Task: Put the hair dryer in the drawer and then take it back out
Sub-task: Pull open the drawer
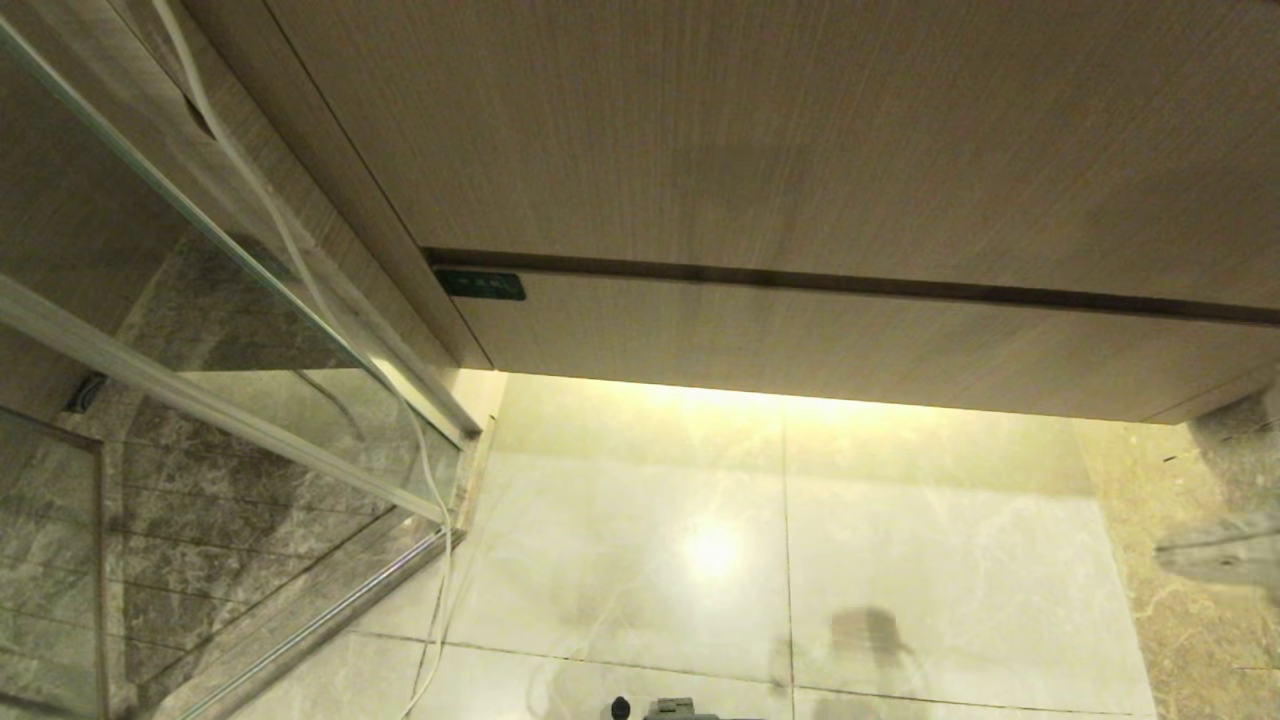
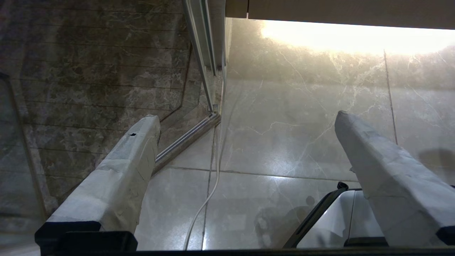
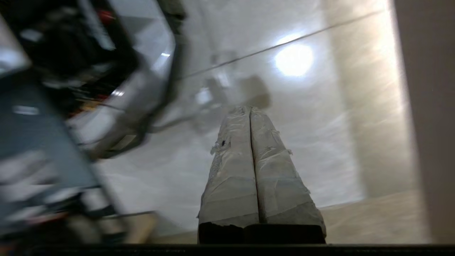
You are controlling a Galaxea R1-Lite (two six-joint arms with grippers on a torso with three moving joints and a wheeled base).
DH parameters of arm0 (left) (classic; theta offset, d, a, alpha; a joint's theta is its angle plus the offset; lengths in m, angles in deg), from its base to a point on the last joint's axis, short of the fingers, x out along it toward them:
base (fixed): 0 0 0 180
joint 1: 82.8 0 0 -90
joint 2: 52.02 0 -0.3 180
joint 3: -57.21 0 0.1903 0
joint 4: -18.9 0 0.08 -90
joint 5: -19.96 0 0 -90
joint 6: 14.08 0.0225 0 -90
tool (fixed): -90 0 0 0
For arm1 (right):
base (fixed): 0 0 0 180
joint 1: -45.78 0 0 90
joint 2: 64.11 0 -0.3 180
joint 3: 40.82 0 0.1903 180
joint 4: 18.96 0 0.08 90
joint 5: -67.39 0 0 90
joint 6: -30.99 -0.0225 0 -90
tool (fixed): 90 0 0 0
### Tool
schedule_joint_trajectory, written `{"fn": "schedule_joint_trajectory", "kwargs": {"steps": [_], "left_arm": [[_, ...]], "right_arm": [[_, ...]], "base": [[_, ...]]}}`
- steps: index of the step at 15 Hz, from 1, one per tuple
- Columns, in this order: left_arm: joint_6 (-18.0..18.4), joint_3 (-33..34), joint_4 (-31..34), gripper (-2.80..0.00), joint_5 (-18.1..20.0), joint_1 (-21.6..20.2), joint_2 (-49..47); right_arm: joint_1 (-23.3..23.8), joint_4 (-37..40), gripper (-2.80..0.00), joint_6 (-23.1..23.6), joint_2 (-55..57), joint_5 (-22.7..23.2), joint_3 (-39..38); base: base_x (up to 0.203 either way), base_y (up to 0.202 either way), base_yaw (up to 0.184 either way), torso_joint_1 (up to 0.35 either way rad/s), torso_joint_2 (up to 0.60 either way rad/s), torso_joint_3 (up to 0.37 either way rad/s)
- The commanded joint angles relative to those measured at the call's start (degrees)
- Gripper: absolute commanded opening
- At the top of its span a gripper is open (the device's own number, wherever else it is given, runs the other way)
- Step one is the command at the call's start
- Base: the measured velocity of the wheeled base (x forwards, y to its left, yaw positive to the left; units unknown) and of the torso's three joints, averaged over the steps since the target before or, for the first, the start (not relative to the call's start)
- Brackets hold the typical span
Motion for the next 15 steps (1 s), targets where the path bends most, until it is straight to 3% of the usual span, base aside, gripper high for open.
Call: {"fn": "schedule_joint_trajectory", "kwargs": {"steps": [1,2,6,9,13,14,15], "left_arm": [[0.0,0.0,0.0,0.0,0.0,0.0,0.0],[0.0,0.0,0.0,0.0,0.0,0.0,0.0],[0.0,0.0,0.0,0.0,0.0,0.0,0.0],[0.0,0.0,0.0,0.0,0.0,0.0,0.0],[0.0,0.0,0.0,0.0,0.0,0.0,0.0],[0.0,0.0,0.0,0.0,0.0,0.0,0.0],[0.0,0.0,0.0,0.0,0.0,0.0,0.0]], "right_arm": [[0.3,-11.3,-2.8,7.4,5.7,-0.7,-3.6],[0.3,-16.9,-2.8,10.1,8.0,-1.4,-5.8],[0.2,-28.0,-2.8,12.9,13.7,-4.6,-8.6],[0.1,-33.0,-2.8,15.3,15.5,-10.3,-9.9],[-0.8,-38.3,-2.8,15.7,16.1,-11.8,-9.5],[-1.5,-38.3,0.0,15.6,16.5,-11.4,-9.5],[-3.1,-38.7,0.0,15.1,16.9,-11.0,-9.1]], "base": [[0.0,0.0,0.0,0.0,0.0,0.0],[0.0,0.0,0.0,0.0,0.0,0.0],[0.0,0.0,0.0,0.0,0.0,0.0],[0.0,0.0,0.0,0.0,0.0,0.0],[0.0,0.0,0.0,0.0,0.0,0.0],[0.0,0.0,0.0,0.0,0.0,0.0],[0.0,0.0,0.0,0.0,0.0,0.0]]}}
